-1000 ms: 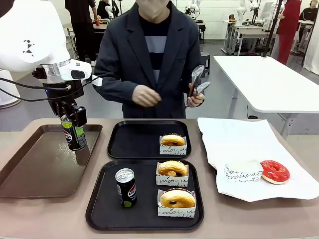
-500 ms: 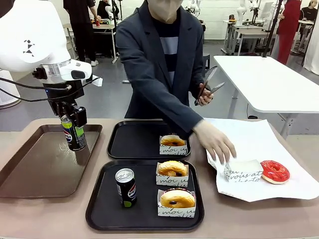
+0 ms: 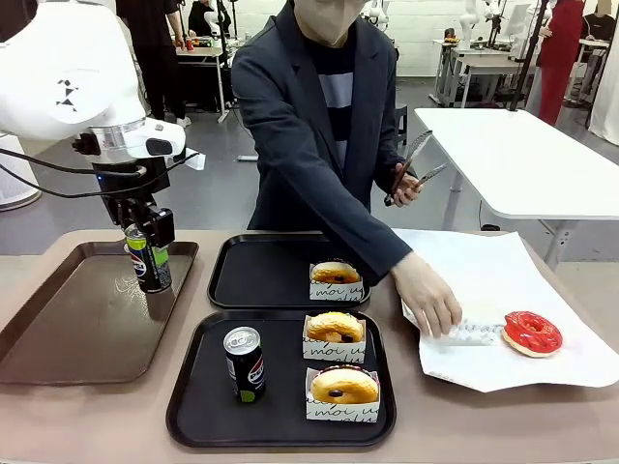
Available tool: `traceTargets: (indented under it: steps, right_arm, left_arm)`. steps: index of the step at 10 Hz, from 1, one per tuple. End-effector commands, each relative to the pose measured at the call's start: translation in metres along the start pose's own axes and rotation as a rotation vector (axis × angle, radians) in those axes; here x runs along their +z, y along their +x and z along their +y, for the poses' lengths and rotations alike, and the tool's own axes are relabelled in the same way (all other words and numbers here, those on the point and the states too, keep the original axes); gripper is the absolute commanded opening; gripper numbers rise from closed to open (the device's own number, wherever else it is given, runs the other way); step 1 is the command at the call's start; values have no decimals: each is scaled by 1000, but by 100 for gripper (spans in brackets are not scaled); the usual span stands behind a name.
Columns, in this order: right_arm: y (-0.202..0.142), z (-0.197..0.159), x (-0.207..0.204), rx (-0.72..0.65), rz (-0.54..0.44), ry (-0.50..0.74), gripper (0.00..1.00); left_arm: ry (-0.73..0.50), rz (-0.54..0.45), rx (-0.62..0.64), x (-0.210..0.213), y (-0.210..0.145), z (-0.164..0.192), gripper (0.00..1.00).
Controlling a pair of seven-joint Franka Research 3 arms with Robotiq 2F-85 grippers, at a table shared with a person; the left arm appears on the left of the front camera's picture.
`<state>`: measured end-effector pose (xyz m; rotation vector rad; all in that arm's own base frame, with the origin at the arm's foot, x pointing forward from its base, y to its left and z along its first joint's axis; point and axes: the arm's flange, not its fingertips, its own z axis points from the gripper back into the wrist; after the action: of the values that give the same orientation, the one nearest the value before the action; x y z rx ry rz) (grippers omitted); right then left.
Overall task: Set up donuts and drinks on trays.
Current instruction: Pick up one Pepsi coke from the Handle tray and place it on the Flat Tray without a Pepsi coke.
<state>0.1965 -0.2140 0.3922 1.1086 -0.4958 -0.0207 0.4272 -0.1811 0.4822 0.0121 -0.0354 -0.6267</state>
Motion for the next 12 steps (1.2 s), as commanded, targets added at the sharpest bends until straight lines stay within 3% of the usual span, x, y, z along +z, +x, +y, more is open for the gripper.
traceTargets:
  steps: [1,5,6,8,9,12]
  right_arm:
    - [2,0,1,16,-19,19,100]
    - [2,0,1,16,-19,19,100]
    - [2,0,1,16,-19,19,100]
    - [2,0,1,16,-19,19,100]
    - [2,0,1,16,-19,19,100]
    - [2,0,1,16,-19,19,100]
  left_arm:
    - [13,-24,-4,5,18,-4,58]
    - [-16,-26,5,-2,39,-8,58]
    - [-27,-8,-18,12,20,-3,58]
    - [-56,-16,-133,47,-58,25,58]
    - [-78,-52,-103,53,-85,40,58]
    - [-90,-49,-47,49,-93,58,58]
